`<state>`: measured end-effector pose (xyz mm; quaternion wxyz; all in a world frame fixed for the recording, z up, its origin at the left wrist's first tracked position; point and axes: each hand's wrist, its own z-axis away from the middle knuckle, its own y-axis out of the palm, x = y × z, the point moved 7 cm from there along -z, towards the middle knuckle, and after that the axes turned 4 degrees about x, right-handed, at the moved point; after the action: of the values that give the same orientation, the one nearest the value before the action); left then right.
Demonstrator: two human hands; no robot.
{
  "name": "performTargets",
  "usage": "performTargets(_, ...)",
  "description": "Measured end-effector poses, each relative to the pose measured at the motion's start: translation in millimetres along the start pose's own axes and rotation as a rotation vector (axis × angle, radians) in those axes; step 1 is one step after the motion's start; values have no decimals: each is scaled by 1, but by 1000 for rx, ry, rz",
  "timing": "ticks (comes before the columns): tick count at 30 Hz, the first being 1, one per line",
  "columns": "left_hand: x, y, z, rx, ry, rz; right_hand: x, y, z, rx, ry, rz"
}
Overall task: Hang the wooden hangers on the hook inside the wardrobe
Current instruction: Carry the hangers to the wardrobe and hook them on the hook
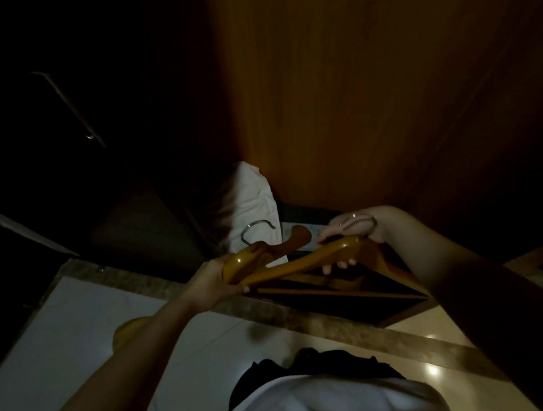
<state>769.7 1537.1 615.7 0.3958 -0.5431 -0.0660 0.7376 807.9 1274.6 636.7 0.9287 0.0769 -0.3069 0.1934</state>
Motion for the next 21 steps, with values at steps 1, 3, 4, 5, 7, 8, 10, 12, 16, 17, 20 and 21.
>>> performTargets(1, -6, -3, -3, -3, 15, 42, 6, -3, 3, 51, 44, 143)
performTargets(3, -16, -10, -7, -13, 39, 85, 17, -9, 18, 156, 34, 226)
performTargets(4, -21, -15, -9, -11, 55, 103, 22, -16, 24, 147, 35, 203)
performTargets(5, -27, -21, -13, -10, 72, 123, 25, -29, 26, 85, -4, 161)
performTargets(7, -40, -37, -23, -23, 92, 144, 33, -57, 31, -29, -97, 36)
performTargets(8, -47, -45, -27, -31, 101, 156, 38, -69, 35, -72, -144, -31)
performTargets(10, -63, -59, -31, -43, 132, 203, 51, -79, 53, -88, -211, -21)
performTargets(12, -76, -74, -34, -69, 159, 231, 65, -82, 72, -152, -285, 93)
performTargets(16, -103, -100, -47, -72, 153, 188, 100, -75, 100, -422, -527, 364)
performTargets(17, -112, -105, -50, -69, 149, 180, 110, -75, 104, -502, -592, 424)
performTargets(20, -137, -123, -59, -104, 147, 197, 135, -87, 123, -753, -696, 497)
performTargets(21, -145, -130, -62, -132, 144, 217, 141, -92, 128, -803, -696, 512)
